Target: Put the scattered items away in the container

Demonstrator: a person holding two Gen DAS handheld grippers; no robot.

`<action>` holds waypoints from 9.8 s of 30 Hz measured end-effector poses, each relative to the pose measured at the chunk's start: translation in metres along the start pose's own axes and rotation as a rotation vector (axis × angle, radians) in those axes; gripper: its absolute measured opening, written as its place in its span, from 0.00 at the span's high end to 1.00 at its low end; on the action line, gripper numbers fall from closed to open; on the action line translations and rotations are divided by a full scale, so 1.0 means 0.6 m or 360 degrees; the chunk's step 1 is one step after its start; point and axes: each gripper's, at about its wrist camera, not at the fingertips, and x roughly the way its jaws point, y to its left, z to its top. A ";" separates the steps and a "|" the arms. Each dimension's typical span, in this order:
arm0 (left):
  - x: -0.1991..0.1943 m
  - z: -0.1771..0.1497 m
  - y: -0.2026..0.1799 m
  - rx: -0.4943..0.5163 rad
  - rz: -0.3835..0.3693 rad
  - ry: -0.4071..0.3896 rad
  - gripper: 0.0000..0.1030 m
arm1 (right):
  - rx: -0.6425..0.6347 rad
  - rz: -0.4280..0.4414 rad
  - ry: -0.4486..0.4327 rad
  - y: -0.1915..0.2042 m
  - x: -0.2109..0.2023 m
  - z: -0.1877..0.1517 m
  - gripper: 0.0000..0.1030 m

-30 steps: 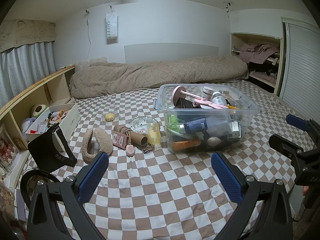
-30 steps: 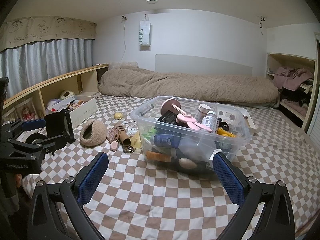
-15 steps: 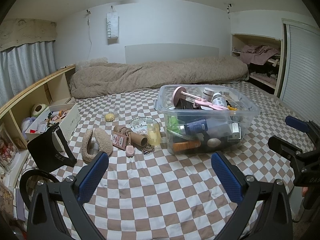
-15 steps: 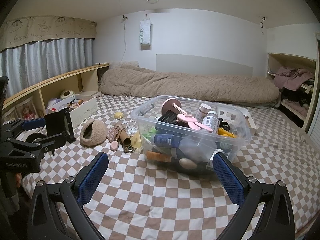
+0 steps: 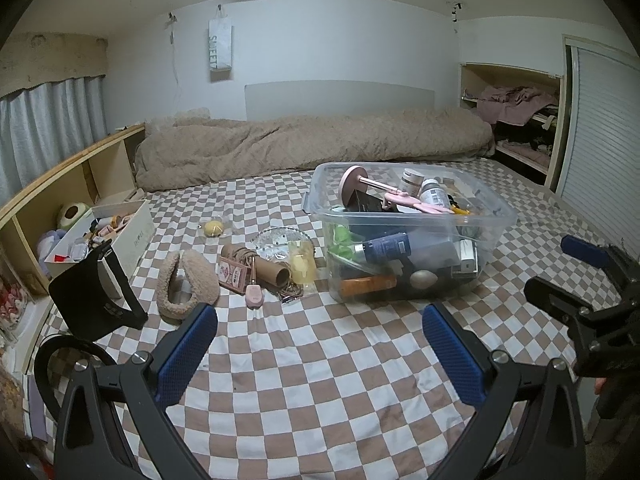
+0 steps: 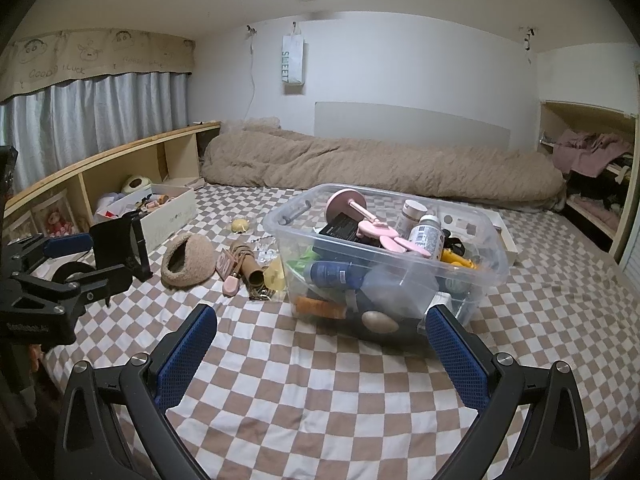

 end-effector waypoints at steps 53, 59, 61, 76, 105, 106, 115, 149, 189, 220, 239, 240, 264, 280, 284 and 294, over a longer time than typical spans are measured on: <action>0.183 -0.083 0.250 -0.0670 0.0133 0.0506 0.00 | 0.0083 0.0534 0.0558 0.128 0.330 -0.086 0.00; 0.219 -0.113 0.326 -0.0854 0.0312 0.0590 0.02 | 0.0086 0.0618 0.0665 0.159 0.381 -0.086 0.00; 0.227 -0.125 0.354 -0.0924 0.0376 0.0616 0.02 | 0.0065 0.0635 0.0684 0.169 0.395 -0.087 0.00; 0.316 -0.133 0.418 -0.0985 0.0422 0.0678 0.34 | 0.0179 0.0592 0.0834 0.208 0.533 -0.082 0.00; 0.501 -0.058 0.328 -0.0591 0.0009 0.0625 0.49 | -0.0843 0.0206 0.0477 0.276 0.681 0.015 0.29; 0.504 -0.056 0.326 -0.0578 -0.0003 0.0622 0.49 | -0.0872 0.0210 0.0500 0.279 0.690 0.015 0.31; 0.527 -0.051 0.313 -0.0521 -0.0071 0.0640 0.49 | -0.0890 0.0299 0.0733 0.274 0.758 0.004 0.58; 0.584 -0.056 0.187 -0.0564 -0.0437 0.0907 0.57 | -0.0638 0.0304 0.1112 0.106 0.416 -0.175 0.58; 0.466 -0.140 0.150 -0.0250 -0.0453 0.1123 0.79 | -0.0285 0.0318 0.0997 0.057 0.462 -0.155 0.32; 0.368 -0.145 0.175 -0.0242 -0.0298 0.1009 0.79 | -0.0101 0.0382 0.0932 0.033 0.422 -0.148 0.47; 0.331 -0.066 0.137 -0.0194 -0.0270 0.0810 0.79 | -0.0084 0.0415 0.0740 0.032 0.375 -0.094 0.47; 0.327 -0.062 0.134 -0.0191 -0.0277 0.0800 0.79 | -0.0073 0.0411 0.0727 0.027 0.372 -0.092 0.47; 0.250 0.086 0.035 -0.0136 -0.0525 0.0438 0.79 | 0.0120 0.0321 0.0327 -0.098 0.209 0.020 0.47; 0.307 0.241 0.000 -0.0165 -0.0567 0.0242 0.80 | 0.0073 0.0240 0.0194 -0.147 0.176 0.096 0.47; 0.328 0.276 -0.017 -0.0129 -0.0539 0.0204 0.79 | 0.0068 0.0211 0.0179 -0.160 0.176 0.110 0.47; 0.406 0.304 -0.046 -0.0104 -0.0439 0.0201 0.79 | 0.0141 0.0134 0.0134 -0.202 0.157 0.129 0.47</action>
